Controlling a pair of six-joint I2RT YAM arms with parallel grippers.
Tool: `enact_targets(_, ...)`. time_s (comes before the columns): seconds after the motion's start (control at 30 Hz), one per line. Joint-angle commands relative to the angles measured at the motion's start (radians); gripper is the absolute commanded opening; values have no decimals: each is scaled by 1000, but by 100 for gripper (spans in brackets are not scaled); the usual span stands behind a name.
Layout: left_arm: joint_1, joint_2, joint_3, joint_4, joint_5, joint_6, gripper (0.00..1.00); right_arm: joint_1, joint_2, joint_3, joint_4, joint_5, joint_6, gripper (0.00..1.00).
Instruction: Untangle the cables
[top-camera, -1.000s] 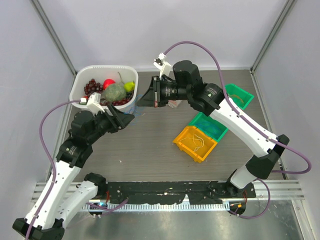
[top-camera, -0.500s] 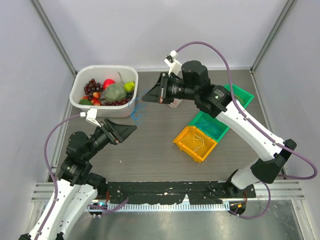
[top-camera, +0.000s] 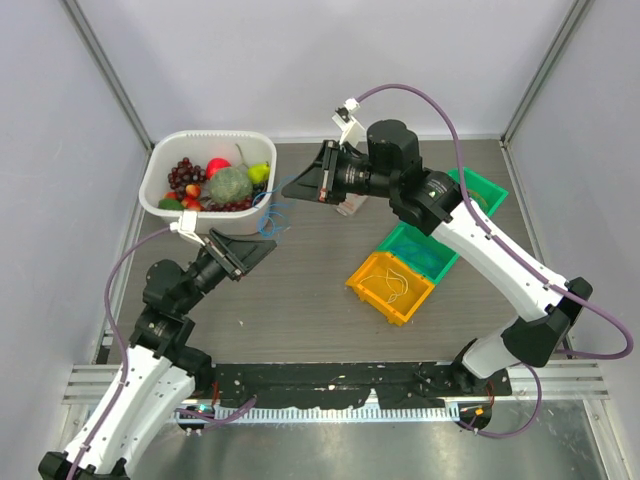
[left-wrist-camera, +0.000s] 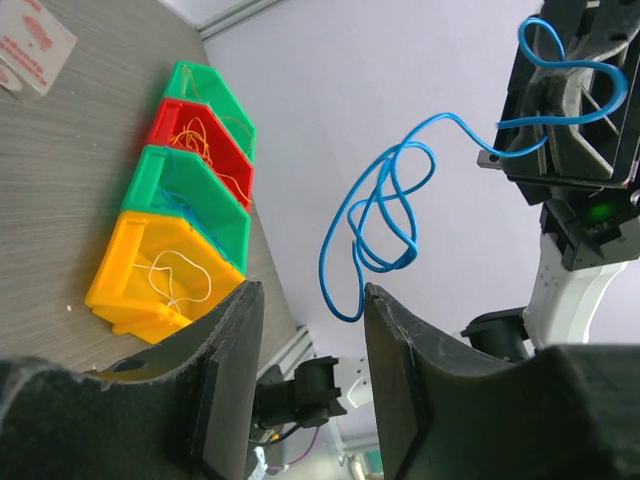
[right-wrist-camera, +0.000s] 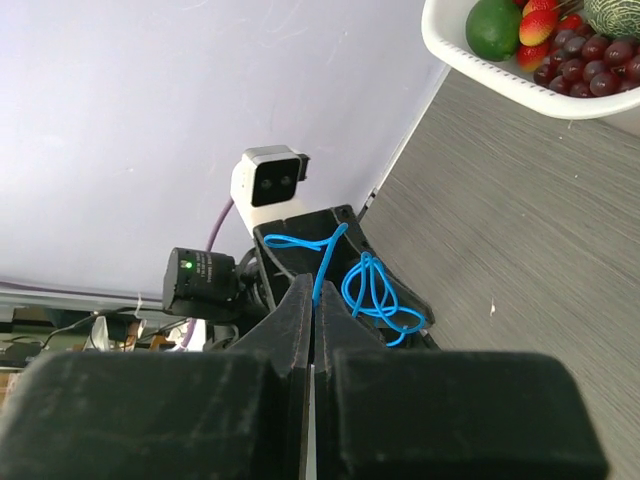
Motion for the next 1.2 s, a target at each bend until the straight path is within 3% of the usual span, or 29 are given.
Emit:
enact_targets(0.0, 0, 13, -22, 156, 2, -71, 48, 1, -43, 2, 72, -15, 21, 1)
enact_targets(0.27, -1, 50, -17, 207, 7, -75, 50, 0, -32, 4, 75, -23, 23, 1)
enact_targets(0.4, 0, 76, -14, 213, 14, -71, 42, 1, -29, 13, 82, -23, 27, 1)
enact_targets(0.47, 0, 82, -10, 219, 16, -64, 33, 0, -24, 21, 82, -26, 29, 1)
enact_targets(0.57, 0, 88, 18, 146, 21, -10, 4, 0, -30, 24, 80, -8, 23, 1)
enact_targets(0.6, 0, 88, 33, 84, 19, 11, 0, -2, -32, 24, 76, 3, 20, 1)
enact_targets(0.87, 0, 27, 96, -333, -15, 195, 0, -130, -85, 19, 52, 67, 6, 1)
enact_targets(1.17, 0, -16, 70, -428, 10, 200, 0, -194, -85, 22, 52, 24, -3, 1)
